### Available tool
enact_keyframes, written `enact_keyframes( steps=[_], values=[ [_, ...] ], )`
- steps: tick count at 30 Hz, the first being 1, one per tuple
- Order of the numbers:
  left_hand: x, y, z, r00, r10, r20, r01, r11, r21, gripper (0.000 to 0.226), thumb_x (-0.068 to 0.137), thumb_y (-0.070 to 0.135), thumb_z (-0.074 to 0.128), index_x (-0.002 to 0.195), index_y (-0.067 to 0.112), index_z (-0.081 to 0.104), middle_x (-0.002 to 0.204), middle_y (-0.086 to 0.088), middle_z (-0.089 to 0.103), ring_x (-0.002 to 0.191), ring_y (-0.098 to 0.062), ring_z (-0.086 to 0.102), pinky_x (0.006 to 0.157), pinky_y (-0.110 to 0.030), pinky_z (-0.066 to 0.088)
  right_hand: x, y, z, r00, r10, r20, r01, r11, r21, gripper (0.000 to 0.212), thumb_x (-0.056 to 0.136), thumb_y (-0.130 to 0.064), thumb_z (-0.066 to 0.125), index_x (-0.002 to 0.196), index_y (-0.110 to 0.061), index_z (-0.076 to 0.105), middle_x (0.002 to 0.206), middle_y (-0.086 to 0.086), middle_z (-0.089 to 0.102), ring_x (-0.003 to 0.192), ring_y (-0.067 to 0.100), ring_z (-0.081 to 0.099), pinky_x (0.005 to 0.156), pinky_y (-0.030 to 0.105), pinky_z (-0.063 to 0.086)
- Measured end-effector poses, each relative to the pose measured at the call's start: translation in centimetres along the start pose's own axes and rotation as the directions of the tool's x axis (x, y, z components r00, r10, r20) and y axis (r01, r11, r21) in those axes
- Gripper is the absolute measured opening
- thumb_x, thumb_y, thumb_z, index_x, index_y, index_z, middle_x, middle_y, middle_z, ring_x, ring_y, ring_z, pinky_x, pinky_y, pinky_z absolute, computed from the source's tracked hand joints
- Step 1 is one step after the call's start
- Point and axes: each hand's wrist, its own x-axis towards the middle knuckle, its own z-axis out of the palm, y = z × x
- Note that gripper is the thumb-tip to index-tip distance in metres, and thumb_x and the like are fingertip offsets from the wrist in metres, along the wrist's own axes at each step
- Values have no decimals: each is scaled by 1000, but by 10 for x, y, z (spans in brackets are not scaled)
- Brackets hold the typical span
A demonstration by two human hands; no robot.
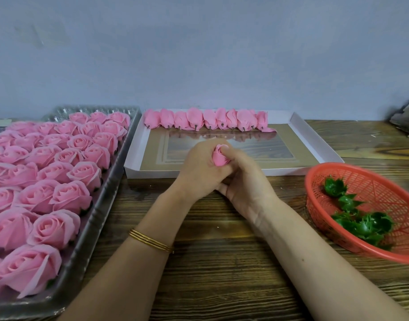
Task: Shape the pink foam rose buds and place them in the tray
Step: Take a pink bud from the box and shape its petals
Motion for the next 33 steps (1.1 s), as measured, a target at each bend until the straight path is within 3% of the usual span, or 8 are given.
enact_keyframes(
  steps=[9, 12, 17, 21, 24, 26, 29, 33],
  values=[
    [-2, -1, 2, 1000, -4, -9, 4, 1000, 8, 16, 73, 16, 63, 75, 0, 60, 67, -9, 59, 64, -13, 54, 59, -39, 45, 2, 2, 0, 999, 1, -36, 0, 999, 35, 16, 92, -16, 56, 95, -8, 69, 95, 12, 68, 94, 20, 66, 83, 33, 55],
    [-2, -1, 2, 1000, -15, -20, 15, 1000, 8, 7, 73, 13, 61, 71, 6, 59, 65, -4, 60, 64, -13, 56, 59, -40, 48, 2, 2, -1, 999, 2, -32, -1, 999, 36, 15, 92, -18, 58, 94, -9, 70, 94, 12, 69, 92, 19, 66, 83, 34, 55],
    [1, -1, -1, 987, -69, -142, 56, 994, -90, 15, 82, 12, 69, 71, 20, 62, 66, 2, 64, 64, -14, 62, 63, -38, 53, 1, 4, 1, 1000, -6, 9, 5, 994, 105, 26, 93, -29, 53, 100, -10, 68, 81, 8, 64, 71, 14, 63, 66, 26, 56],
    [2, 0, 0, 964, -119, -239, 87, 986, -143, 13, 86, 17, 73, 76, 18, 65, 64, 5, 64, 62, -11, 63, 58, -33, 56, 2, 8, 0, 998, -71, -3, 70, 990, 122, 25, 95, -14, 42, 92, -5, 66, 71, 7, 61, 64, 15, 62, 59, 24, 56],
    [4, 1, 0, 933, -175, -314, 92, 961, -260, 21, 86, 18, 74, 69, 24, 63, 60, 7, 60, 55, -5, 56, 50, -21, 48, 1, 13, -1, 991, -131, 4, 131, 991, 2, 20, 88, 7, 48, 100, 9, 64, 86, 20, 65, 82, 25, 65, 78, 32, 59],
    [5, 1, 0, 930, -197, -310, 91, 942, -324, 25, 86, 17, 73, 65, 26, 64, 58, 9, 59, 54, -4, 55, 50, -20, 47, 0, 18, -1, 974, -226, -2, 223, 962, -157, 29, 81, 20, 55, 109, 13, 60, 88, 16, 68, 86, 24, 65, 87, 35, 55],
    [6, 1, 3, 943, -224, -247, 113, 912, -393, 26, 82, 22, 75, 60, 31, 65, 56, 11, 58, 53, -6, 55, 49, -21, 47, -1, 20, -1, 942, -336, -12, 317, 897, -307, 33, 77, 20, 65, 102, -1, 63, 71, -8, 69, 72, 6, 64, 75, 19, 55],
    [6, 0, 7, 956, -252, -149, 162, 879, -449, 11, 73, 30, 75, 64, 30, 68, 61, 4, 64, 56, -11, 61, 50, -25, 50, 0, 19, -1, 919, -393, -23, 358, 859, -365, 33, 77, 18, 67, 92, -11, 65, 67, -10, 66, 65, 3, 59, 67, 15, 52]
  ],
)
